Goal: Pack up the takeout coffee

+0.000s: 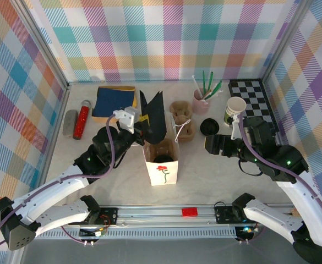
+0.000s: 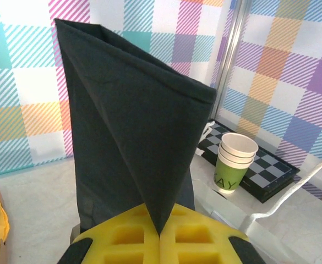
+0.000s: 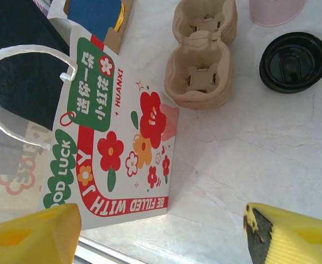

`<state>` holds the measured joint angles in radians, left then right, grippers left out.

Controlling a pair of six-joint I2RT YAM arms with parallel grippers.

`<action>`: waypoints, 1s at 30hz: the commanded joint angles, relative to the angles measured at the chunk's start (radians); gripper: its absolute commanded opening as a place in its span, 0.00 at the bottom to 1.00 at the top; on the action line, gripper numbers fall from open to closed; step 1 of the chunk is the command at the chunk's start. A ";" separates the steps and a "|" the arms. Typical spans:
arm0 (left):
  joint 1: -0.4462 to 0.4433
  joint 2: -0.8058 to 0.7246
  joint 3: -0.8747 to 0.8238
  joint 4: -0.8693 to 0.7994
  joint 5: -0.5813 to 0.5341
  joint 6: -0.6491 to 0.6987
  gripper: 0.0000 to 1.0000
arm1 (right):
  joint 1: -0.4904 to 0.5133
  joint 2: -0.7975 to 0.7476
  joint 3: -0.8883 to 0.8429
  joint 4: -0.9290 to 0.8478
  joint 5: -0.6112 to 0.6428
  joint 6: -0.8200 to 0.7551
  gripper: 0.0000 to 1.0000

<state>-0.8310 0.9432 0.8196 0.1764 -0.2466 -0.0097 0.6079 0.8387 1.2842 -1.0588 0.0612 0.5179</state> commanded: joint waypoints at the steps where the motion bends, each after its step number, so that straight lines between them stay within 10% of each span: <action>1: -0.012 -0.004 -0.022 0.070 -0.020 0.017 0.00 | -0.005 0.000 -0.005 0.037 -0.036 0.024 0.78; 30: -0.013 -0.021 -0.097 0.097 -0.056 -0.001 0.00 | -0.005 -0.042 -0.078 0.053 -0.060 0.034 0.78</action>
<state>-0.8310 0.9421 0.7399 0.2287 -0.2829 -0.0032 0.6079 0.8078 1.2087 -1.0325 0.0151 0.5396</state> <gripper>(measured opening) 0.053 0.776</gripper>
